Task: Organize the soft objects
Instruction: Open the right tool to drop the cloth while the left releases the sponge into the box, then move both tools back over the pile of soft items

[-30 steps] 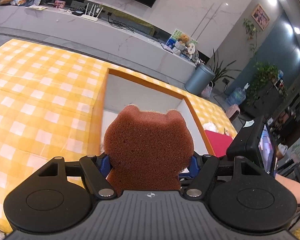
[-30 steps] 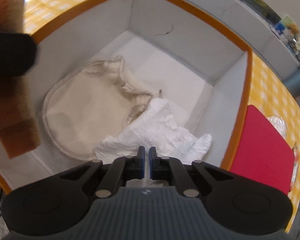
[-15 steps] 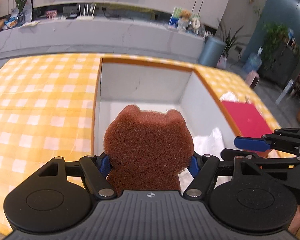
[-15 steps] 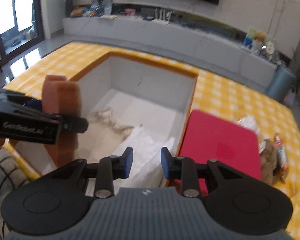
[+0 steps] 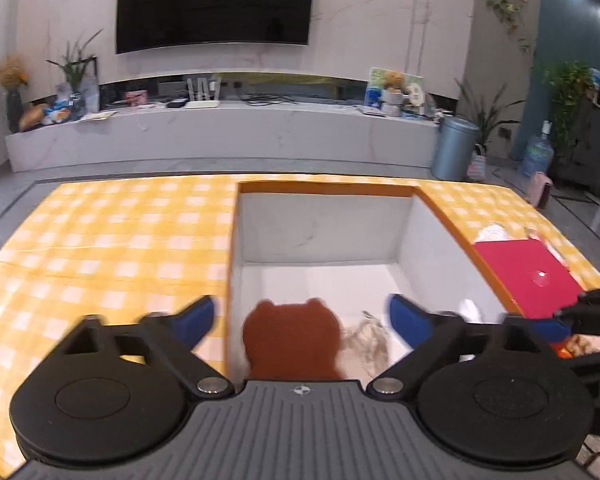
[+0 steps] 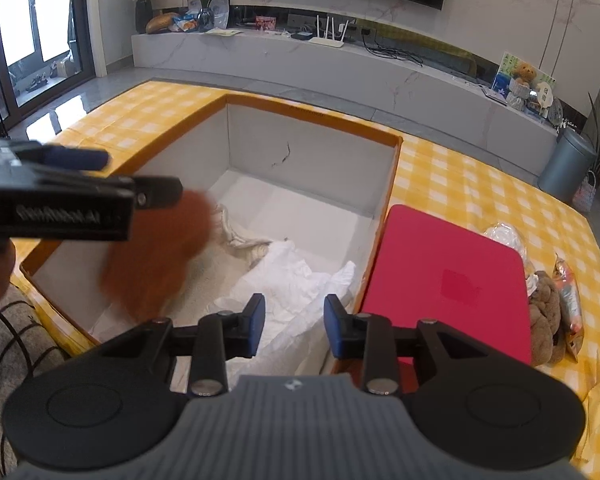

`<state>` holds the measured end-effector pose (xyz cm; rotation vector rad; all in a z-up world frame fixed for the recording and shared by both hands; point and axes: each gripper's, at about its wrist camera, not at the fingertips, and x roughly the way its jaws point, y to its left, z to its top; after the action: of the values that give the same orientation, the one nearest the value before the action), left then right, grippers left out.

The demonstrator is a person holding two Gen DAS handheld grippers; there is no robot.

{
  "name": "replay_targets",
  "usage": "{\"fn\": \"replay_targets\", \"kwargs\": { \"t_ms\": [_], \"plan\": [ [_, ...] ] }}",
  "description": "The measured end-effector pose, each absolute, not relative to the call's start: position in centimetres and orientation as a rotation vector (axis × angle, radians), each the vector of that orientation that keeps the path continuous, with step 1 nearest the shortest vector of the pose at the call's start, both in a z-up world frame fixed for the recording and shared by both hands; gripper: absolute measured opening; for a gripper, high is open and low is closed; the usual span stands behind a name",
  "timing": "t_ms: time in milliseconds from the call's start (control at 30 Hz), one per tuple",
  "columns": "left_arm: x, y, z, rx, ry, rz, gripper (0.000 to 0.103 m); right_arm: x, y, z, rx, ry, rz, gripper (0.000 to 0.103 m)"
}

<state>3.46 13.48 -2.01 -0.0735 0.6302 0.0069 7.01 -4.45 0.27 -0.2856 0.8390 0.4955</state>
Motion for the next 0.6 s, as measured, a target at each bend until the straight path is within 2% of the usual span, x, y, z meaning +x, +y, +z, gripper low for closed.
{"fn": "replay_targets", "kwargs": {
  "t_ms": [267,367,433,567,600],
  "plan": [
    [3.6,13.5,-1.6,-0.070,0.590,0.016,0.103,6.6,-3.3,0.4,-0.281,0.842,0.535,0.045],
    [3.4,13.3,-1.5,-0.089,0.580,-0.002,0.103,6.5,-3.2,0.6,-0.276,0.831,0.533,0.055],
    [3.3,13.3,-1.3,-0.099,0.573,-0.001,0.103,6.5,-3.3,0.8,-0.271,0.820,0.536,0.068],
    [3.1,13.1,-1.0,-0.117,0.566,-0.005,0.103,6.6,-3.8,1.6,-0.247,0.787,0.526,0.083],
    [3.0,13.0,-0.9,-0.114,0.560,-0.009,0.103,6.6,-4.0,1.9,-0.241,0.778,0.519,0.092]
  ]
}}
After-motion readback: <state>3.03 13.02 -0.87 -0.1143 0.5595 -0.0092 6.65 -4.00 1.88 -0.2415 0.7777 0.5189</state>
